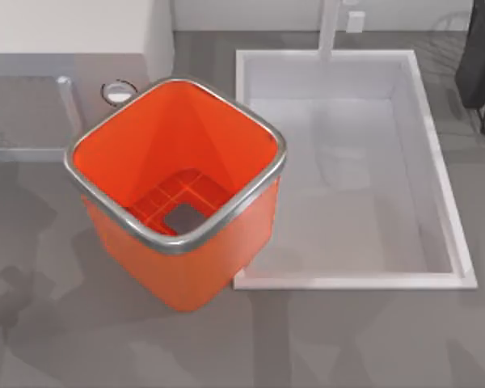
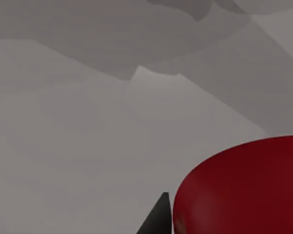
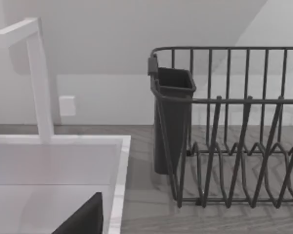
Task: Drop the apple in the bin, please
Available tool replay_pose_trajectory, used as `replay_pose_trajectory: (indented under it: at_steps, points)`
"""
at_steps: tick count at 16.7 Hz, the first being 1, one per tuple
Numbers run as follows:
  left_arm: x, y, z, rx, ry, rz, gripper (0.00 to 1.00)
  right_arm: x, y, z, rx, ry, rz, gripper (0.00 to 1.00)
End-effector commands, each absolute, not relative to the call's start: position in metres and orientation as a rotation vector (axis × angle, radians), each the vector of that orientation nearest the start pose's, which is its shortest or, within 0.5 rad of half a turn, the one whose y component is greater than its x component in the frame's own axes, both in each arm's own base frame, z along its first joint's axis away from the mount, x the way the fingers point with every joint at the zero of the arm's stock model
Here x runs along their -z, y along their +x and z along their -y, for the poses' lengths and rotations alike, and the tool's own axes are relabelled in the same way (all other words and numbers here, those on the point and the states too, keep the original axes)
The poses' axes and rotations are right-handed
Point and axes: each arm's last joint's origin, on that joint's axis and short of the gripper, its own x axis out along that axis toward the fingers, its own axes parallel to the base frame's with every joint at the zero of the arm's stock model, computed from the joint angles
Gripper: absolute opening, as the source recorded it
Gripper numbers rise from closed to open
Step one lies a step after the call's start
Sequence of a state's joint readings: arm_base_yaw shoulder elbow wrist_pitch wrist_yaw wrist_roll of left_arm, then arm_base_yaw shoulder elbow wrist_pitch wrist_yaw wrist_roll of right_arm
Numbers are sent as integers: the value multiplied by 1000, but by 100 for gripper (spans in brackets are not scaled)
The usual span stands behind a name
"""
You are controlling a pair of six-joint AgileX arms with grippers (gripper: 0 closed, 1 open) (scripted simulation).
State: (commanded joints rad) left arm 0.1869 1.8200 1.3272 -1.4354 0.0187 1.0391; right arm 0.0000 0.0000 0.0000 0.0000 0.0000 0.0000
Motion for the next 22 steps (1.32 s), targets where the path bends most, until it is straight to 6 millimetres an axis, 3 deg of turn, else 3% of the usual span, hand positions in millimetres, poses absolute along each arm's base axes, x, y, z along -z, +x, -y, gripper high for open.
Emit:
replay_pose_trajectory:
  at_steps: [3,5,14,17,22]
  points:
    - [-241,314,-51,736,603,-1601,0,-160,106,1,0,0,0,100]
    - [-259,324,-49,666,634,-1499,0,-160,106,1,0,0,0,100]
    - [-266,328,-44,636,622,-1452,0,-160,106,1,0,0,0,100]
    - [-276,334,-23,595,570,-1416,0,-160,106,1,0,0,0,100]
    - [-297,343,32,441,336,-1379,0,-160,106,1,0,0,0,100]
